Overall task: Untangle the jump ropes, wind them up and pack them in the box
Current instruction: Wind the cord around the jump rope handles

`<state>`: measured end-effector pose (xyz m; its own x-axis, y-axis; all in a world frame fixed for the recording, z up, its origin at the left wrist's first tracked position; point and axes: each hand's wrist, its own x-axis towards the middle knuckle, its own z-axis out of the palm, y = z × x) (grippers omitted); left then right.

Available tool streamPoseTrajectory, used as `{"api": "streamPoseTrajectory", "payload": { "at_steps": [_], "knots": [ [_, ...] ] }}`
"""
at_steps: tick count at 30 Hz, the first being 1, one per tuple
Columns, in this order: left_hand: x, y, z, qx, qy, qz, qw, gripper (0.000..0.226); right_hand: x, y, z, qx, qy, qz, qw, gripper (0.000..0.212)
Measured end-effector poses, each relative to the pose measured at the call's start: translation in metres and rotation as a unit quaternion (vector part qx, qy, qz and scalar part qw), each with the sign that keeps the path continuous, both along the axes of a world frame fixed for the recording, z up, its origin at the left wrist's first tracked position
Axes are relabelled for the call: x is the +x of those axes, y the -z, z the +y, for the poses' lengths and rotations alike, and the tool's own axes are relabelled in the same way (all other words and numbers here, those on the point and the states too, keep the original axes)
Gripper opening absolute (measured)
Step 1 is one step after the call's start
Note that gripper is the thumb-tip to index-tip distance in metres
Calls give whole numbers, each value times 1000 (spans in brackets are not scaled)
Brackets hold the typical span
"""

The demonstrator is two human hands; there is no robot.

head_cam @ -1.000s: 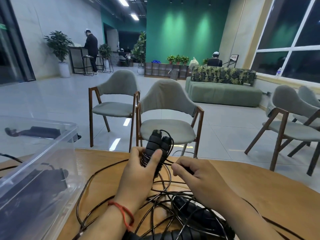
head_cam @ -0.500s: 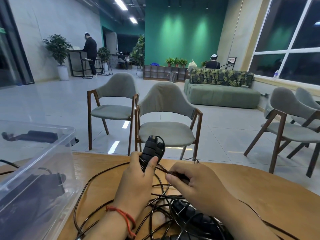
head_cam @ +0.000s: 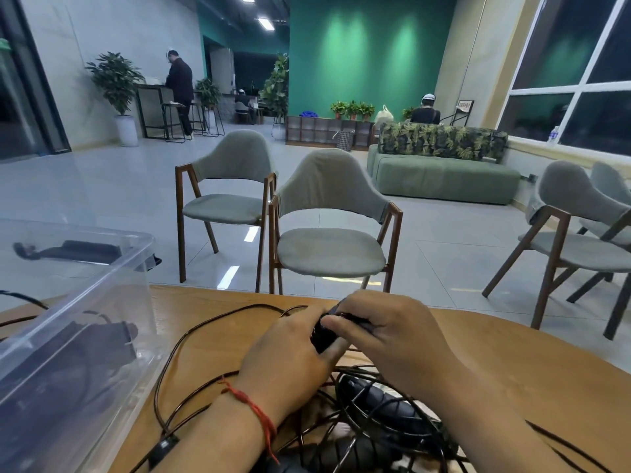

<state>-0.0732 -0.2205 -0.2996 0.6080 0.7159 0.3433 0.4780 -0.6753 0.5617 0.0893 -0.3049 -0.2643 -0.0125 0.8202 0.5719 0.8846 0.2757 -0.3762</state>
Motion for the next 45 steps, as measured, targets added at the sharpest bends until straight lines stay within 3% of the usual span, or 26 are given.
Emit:
{"api": "streamPoseTrajectory", "payload": {
  "at_steps": [5, 12, 15, 18, 21, 24, 26, 29, 32, 35, 40, 43, 45],
  "knots": [
    [-2, 1, -5, 64, 89, 19, 994, 48, 23, -18, -9, 3, 17, 85, 996, 27],
    [-3, -3, -8, 148, 223, 20, 963, 39, 39, -26, -12, -182, -40, 222, 957, 30],
    [-3, -5, -10, 163, 240, -17, 957, 39, 43, -18, -12, -239, -79, 296, 922, 38],
    [-4, -4, -9, 177, 227, -58, 956, 42, 43, -5, -7, -219, -136, 396, 881, 23],
    [-6, -1, -7, 144, 208, -95, 963, 59, 37, 0, -3, -169, -136, 452, 865, 10],
    [-7, 1, -7, 125, 190, -127, 965, 70, 38, 6, 2, -177, -114, 497, 842, 15],
    [-7, 3, -6, 103, 191, -151, 964, 68, 38, 10, 2, -186, -115, 492, 842, 15],
    [-6, 7, -4, 38, 186, -210, 959, 51, 33, 14, 0, -177, -78, 454, 870, 39],
    [-5, 3, -5, -62, 143, -287, 945, 31, 24, 15, 5, -141, -48, 458, 876, 31],
    [-5, -5, -4, -172, 93, -364, 911, 14, 20, 16, 7, -132, -45, 358, 923, 32],
    [-3, -10, 5, -294, 12, -419, 859, 32, 14, 24, 5, -132, -9, 199, 971, 18],
    [-3, -9, 14, -338, -36, -442, 830, 36, 16, 25, 5, -95, 16, 202, 975, 20],
    [-3, -8, 17, -320, -51, -434, 841, 32, 17, 22, 3, -64, 20, 214, 975, 20]
  ]
}}
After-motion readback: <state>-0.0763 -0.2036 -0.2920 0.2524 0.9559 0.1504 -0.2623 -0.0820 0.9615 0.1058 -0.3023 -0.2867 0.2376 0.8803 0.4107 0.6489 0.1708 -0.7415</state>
